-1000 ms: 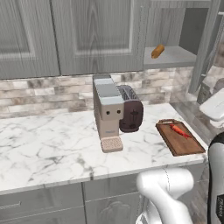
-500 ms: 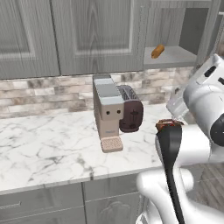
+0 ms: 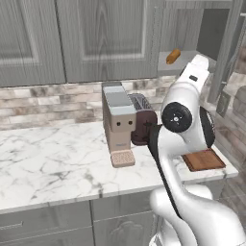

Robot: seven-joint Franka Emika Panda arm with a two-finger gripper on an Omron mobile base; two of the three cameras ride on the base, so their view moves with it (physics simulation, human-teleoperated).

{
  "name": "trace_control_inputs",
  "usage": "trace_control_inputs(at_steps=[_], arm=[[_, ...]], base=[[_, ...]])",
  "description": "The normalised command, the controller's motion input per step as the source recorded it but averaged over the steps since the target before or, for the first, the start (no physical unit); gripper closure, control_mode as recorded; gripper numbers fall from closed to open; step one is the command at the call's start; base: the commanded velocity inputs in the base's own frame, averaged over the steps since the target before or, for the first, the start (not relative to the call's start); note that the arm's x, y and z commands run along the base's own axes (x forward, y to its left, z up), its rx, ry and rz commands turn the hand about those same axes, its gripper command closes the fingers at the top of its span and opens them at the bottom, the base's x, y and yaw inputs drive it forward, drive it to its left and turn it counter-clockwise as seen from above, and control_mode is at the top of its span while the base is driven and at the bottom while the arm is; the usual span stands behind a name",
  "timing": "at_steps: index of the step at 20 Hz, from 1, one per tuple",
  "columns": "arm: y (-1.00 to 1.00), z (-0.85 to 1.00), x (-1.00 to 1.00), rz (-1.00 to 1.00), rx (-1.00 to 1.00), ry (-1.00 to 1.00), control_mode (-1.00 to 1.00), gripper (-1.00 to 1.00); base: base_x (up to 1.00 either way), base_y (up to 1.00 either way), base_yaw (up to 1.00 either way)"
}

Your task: Open the cabinet, retrieve the rolling pin, and place it next to the meat on the cutting board to prepare for tenderizing.

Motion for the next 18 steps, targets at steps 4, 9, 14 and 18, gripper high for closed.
trace_control_inputs(at_steps=[4, 9, 14, 18], arm=[[-0.04, -0.07, 0.69, -0.11, -0.14, 0.14, -1.0, -1.0], [-0.18, -0.1, 0.62, -0.07, -0.11, 0.14, -1.0, -1.0], [-0.31, -0.1, 0.49, -0.05, -0.09, 0.12, -1.0, -1.0], [-0.46, -0.07, 0.24, -0.05, -0.06, 0.06, -1.0, -1.0]], base=[[0.0, 0.0, 0.0], [0.0, 0.0, 0.0], [0.0, 0.0, 0.0], [0.0, 0.0, 0.0]])
